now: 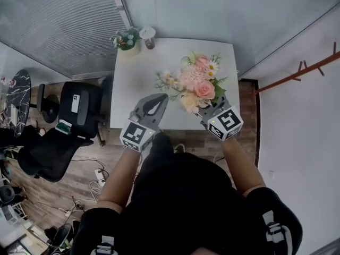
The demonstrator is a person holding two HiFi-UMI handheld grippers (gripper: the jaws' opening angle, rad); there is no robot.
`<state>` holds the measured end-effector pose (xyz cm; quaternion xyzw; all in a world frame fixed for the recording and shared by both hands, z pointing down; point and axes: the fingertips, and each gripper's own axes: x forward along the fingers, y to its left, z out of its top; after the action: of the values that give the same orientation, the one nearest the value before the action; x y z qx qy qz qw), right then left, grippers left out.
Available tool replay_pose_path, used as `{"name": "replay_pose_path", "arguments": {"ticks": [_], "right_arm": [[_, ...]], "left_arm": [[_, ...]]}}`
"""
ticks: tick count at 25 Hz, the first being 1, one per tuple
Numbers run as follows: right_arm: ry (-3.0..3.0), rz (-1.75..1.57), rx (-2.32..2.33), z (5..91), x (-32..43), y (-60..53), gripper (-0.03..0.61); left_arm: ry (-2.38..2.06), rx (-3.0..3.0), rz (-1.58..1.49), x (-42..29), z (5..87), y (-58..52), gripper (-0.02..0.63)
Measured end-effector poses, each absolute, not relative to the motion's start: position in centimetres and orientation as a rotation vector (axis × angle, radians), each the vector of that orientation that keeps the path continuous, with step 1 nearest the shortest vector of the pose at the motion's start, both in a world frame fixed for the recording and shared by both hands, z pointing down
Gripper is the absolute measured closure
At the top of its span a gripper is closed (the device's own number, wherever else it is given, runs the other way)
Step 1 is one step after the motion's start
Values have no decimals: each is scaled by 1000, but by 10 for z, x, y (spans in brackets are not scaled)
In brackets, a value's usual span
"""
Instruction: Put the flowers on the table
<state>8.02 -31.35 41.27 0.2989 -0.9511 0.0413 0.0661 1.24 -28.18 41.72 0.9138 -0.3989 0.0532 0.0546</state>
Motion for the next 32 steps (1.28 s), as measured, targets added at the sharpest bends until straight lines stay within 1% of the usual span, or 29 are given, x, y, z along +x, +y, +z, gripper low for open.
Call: {"name": "replay_pose_path", "arguments": {"ticks": [6,16,32], "right_arm": [[-2828,128,973,437,68,-356,229],[-2791,209,1010,501,48,-404,229],[-2774,252,1041,558,31,-468,227]], "left_arm": [[-1182,2794,153,2,439,-320,601],[-1165,2760,168,-17,503,-369,601],[-1162,2710,161,-27,567,-434,601]]}}
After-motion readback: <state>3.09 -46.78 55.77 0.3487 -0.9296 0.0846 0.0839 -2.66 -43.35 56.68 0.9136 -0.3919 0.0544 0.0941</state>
